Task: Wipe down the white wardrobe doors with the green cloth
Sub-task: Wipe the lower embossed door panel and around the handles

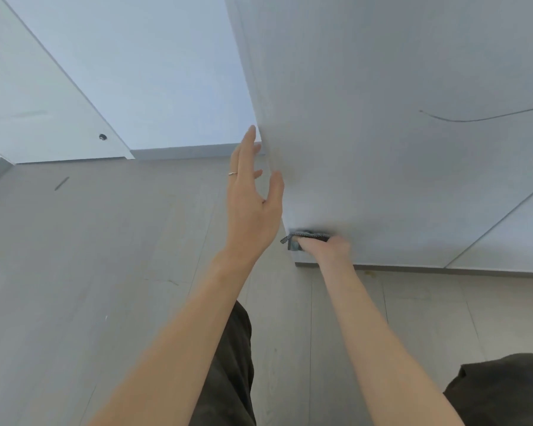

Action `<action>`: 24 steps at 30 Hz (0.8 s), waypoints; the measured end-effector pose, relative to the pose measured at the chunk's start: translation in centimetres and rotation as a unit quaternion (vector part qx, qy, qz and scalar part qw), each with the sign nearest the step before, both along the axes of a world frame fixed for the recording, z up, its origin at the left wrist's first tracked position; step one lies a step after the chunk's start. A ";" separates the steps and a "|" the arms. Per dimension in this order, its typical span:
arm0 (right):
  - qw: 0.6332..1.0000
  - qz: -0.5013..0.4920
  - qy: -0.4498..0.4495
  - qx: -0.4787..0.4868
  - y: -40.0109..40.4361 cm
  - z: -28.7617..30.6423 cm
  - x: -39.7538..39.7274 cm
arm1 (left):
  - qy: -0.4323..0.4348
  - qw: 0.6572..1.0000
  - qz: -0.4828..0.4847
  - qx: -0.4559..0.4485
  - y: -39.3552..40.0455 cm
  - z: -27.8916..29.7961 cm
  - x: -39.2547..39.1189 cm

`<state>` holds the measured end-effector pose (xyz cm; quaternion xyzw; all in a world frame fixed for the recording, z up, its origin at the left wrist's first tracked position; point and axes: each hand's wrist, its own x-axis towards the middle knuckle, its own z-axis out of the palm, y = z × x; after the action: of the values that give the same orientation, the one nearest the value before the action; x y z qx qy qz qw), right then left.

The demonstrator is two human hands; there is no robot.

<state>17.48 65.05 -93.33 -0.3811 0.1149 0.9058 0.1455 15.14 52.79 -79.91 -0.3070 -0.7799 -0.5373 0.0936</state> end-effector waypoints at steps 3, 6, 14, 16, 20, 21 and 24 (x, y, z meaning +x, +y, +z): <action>0.995 -0.025 0.092 -0.002 0.0 4.0 0.1 | -0.018 1.000 -0.001 0.003 0.7 0.5 -0.4; 0.986 -0.057 0.153 -0.022 0.0 6.3 -0.4 | -0.033 0.999 0.010 0.014 1.3 0.3 -0.3; 1.000 0.011 0.004 -0.025 -0.3 -4.3 -1.4 | -0.052 0.998 0.026 -0.013 2.5 0.0 1.1; 0.999 -0.013 -0.037 -0.013 0.3 -6.1 -0.2 | -0.058 0.998 0.021 -0.031 2.7 0.2 1.2; 0.995 -0.002 -0.092 0.044 3.4 -8.6 2.1 | -0.062 0.996 0.005 -0.067 2.0 0.5 0.8; 0.993 0.000 -0.104 0.056 4.5 -9.3 2.6 | -0.060 0.996 0.003 -0.072 1.8 0.7 0.6; 0.987 -0.026 -0.132 0.092 8.0 -10.6 5.6 | -0.062 0.995 0.009 -0.083 2.1 0.7 0.8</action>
<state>23.05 73.01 -103.91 -0.4788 0.0209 0.8503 0.2177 15.95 54.89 -79.19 -0.2724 -0.8291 -0.4877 0.0239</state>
